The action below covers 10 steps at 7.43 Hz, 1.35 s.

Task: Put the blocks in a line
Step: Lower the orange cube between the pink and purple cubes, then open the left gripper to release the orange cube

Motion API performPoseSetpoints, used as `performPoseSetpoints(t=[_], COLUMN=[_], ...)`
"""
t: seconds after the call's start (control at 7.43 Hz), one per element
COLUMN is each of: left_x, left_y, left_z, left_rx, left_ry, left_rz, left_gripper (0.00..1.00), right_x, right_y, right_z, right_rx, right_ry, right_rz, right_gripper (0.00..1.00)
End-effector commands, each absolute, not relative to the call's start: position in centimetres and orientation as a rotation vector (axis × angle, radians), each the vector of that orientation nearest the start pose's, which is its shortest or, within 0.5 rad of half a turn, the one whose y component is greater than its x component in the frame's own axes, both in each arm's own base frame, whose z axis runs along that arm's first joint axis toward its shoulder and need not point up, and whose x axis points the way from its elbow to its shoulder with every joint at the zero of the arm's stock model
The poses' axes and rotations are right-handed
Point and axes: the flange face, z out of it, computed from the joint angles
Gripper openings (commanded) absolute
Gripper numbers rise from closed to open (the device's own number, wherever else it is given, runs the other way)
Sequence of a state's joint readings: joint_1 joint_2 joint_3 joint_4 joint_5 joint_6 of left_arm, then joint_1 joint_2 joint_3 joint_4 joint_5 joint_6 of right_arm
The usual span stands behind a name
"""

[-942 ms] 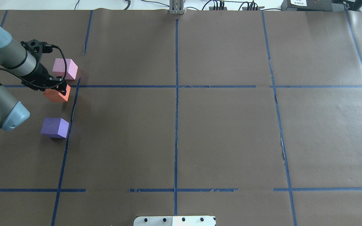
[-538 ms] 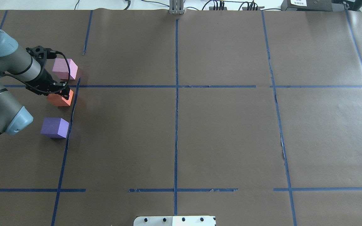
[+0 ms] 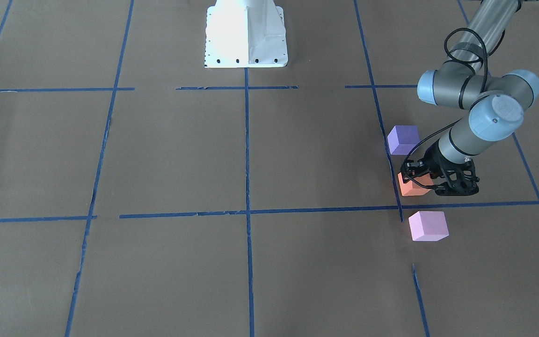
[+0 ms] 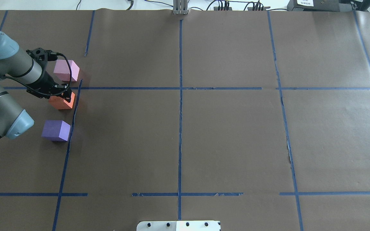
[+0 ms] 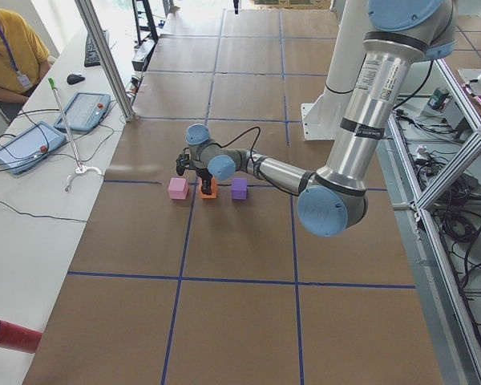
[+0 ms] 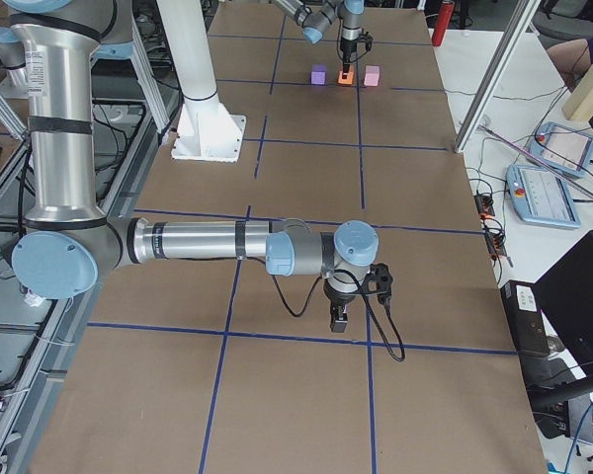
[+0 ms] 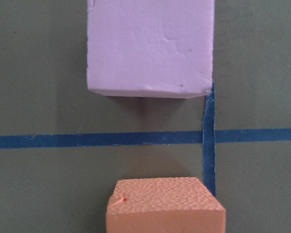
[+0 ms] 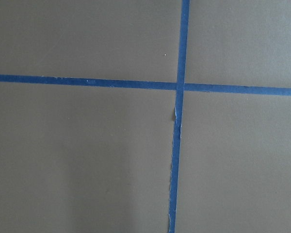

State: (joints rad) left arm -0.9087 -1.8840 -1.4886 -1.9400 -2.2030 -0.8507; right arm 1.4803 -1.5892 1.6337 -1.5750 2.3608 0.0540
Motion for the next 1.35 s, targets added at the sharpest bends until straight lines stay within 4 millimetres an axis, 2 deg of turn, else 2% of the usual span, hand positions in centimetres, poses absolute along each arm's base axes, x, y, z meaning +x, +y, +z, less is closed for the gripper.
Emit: performPoseSetpoints(t=[0.0, 0.13, 0.4, 0.54, 0.81, 0.94, 1.08, 1.21], left_x=[33.5, 33.4, 33.4, 33.4, 33.1, 31.7, 28.2, 24.6], left_y=[-55.0, -55.0, -55.0, -55.0, -54.7, -53.8, -51.8, -51.3], left_z=[48.7, 48.7, 48.8, 48.9, 48.2, 45.4, 43.3, 41.6], left_rx=[0.004, 0.004, 0.005, 0.005, 0.019, 0.068, 0.12, 0.167], left_ry=[0.84, 0.84, 0.838, 0.837, 0.846, 0.882, 0.909, 0.923], left_rz=[0.01, 0.01, 0.012, 0.012, 0.02, 0.036, 0.027, -0.004], left_gripper=[0.39, 0.62, 0.92, 0.99, 0.99, 1.0, 1.0, 1.0], right_x=[1.8, 1.8, 1.8, 1.8, 1.8, 1.8, 1.8, 1.8], right_y=[-49.0, -49.0, -49.0, -49.0, -49.0, -49.0, -49.0, -49.0], right_z=[63.6, 63.6, 63.6, 63.6, 63.6, 63.6, 63.6, 63.6], right_rx=[-0.019, -0.018, -0.019, -0.019, -0.018, -0.018, -0.018, -0.018], right_ry=[-0.791, -0.791, -0.791, -0.791, -0.791, -0.792, -0.791, -0.791], right_rz=[-0.051, -0.051, -0.051, -0.051, -0.051, -0.051, -0.051, -0.051], right_gripper=[1.0, 1.0, 1.0, 1.0, 1.0, 1.0, 1.0, 1.0])
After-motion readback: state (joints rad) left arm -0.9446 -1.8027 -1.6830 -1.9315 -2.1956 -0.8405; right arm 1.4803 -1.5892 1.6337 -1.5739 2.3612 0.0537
